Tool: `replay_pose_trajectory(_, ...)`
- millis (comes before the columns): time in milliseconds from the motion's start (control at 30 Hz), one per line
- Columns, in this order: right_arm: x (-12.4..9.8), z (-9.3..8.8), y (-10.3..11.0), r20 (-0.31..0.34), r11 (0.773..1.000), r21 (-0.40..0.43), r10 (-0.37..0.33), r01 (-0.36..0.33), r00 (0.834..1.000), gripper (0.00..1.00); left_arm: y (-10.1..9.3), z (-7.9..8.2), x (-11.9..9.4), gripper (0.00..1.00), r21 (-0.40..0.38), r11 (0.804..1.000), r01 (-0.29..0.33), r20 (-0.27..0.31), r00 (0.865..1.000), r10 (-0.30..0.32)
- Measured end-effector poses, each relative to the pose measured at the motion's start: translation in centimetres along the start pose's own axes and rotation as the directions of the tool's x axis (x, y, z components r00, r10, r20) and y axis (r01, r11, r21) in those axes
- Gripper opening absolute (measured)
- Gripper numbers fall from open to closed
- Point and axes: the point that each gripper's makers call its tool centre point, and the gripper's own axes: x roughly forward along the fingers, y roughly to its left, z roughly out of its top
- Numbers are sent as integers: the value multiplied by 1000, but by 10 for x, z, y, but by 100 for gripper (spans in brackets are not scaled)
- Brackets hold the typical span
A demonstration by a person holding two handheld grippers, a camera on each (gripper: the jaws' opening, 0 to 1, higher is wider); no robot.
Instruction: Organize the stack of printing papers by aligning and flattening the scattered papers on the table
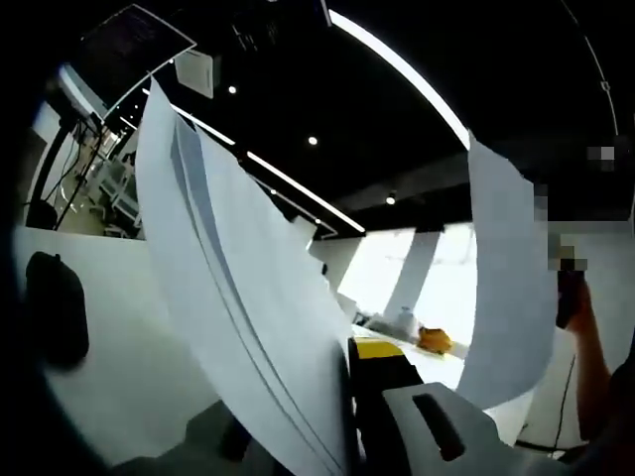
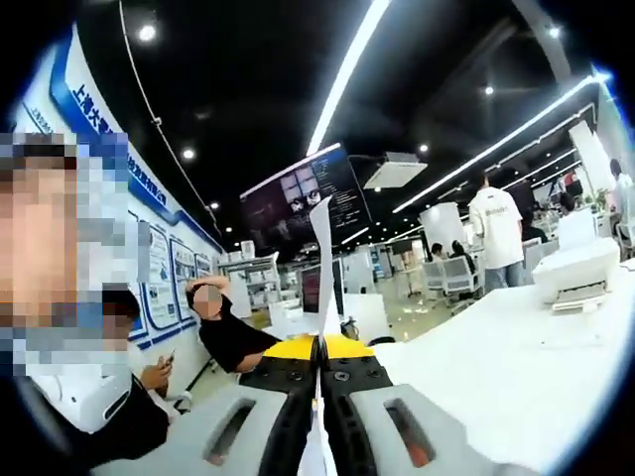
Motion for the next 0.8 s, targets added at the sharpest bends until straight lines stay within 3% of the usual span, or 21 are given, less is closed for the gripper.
replay_pose_trajectory(167,5,-13,-5,-45,1000,9,20,-20,999,0,0,0,0,10,-1,1000,0,0,1000,0)
replay_pose_trajectory(333,9,-40,-46,-142,991,-70,-119,109,983,0,0,0,0,10,-4,1000,1,0,1000,-1)
replay_pose_trajectory(400,10,-48,-63,-161,986,-63,-162,154,974,0,0,0,0,10,-4,1000,2,0,1000,-2)
replay_pose_trajectory(667,21,-66,-101,-194,983,-48,-182,176,964,0,-1,0,0,10,-8,1000,6,-1,1000,-6)
replay_pose_trajectory(800,24,-81,-120,-239,971,-134,-227,199,944,0,-1,0,0,10,-10,1000,8,-1,1000,-8)
